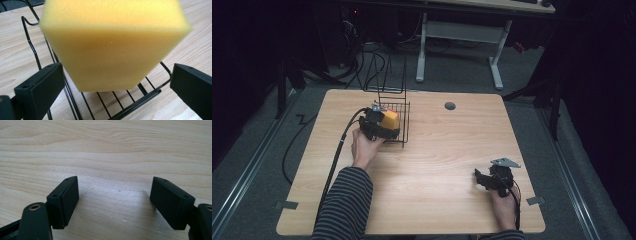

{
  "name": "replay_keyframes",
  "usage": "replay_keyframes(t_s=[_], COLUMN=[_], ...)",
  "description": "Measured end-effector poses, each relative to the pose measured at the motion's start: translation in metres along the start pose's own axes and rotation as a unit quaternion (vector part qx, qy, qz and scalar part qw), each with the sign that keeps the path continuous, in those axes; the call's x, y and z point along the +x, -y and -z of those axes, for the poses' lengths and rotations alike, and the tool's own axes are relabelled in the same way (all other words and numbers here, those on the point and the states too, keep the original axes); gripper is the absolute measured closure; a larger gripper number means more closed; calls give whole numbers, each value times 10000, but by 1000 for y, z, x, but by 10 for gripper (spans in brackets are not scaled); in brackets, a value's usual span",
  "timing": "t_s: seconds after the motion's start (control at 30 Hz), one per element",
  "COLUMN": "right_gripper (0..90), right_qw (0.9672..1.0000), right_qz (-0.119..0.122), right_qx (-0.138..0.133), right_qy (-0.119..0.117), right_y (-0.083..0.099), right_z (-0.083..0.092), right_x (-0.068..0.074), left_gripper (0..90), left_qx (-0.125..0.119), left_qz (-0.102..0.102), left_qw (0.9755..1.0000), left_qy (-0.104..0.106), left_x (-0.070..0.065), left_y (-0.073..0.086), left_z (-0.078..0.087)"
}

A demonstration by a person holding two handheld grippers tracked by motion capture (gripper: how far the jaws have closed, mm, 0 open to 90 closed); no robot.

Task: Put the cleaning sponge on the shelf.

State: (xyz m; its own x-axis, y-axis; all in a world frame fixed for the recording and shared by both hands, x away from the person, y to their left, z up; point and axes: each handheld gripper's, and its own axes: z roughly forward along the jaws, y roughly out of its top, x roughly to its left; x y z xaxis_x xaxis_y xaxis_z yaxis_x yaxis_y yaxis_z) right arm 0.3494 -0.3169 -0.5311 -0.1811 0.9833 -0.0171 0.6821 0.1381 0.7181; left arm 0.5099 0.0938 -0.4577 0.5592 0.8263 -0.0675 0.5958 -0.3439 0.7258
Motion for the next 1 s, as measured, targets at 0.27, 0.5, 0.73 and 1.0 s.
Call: replay_keyframes(t_s=[0.27, 0.5, 0.73, 1.0], right_gripper=[235, 235, 235, 234], right_qw=[10000, 10000, 10000, 10000], right_qz=[-1, -1, -7, 0], right_qx=[1, 0, 4, 0], right_qy=[-1, -1, 1, -1], right_y=[0, 0, 0, 0], right_z=[0, 0, 0, 0], right_x=[0, 0, 0, 0], left_gripper=[1, 14, 27, 42], left_qx=[-2, -97, -214, -289], left_qz=[-67, -35, -44, -84], left_qw=[10000, 9999, 9998, 9995], left_qy=[55, 9, 45, 55], left_x=[-3, 2, 3, 5], left_y=[2, 11, 16, 21], left_z=[9, 18, 31, 43])
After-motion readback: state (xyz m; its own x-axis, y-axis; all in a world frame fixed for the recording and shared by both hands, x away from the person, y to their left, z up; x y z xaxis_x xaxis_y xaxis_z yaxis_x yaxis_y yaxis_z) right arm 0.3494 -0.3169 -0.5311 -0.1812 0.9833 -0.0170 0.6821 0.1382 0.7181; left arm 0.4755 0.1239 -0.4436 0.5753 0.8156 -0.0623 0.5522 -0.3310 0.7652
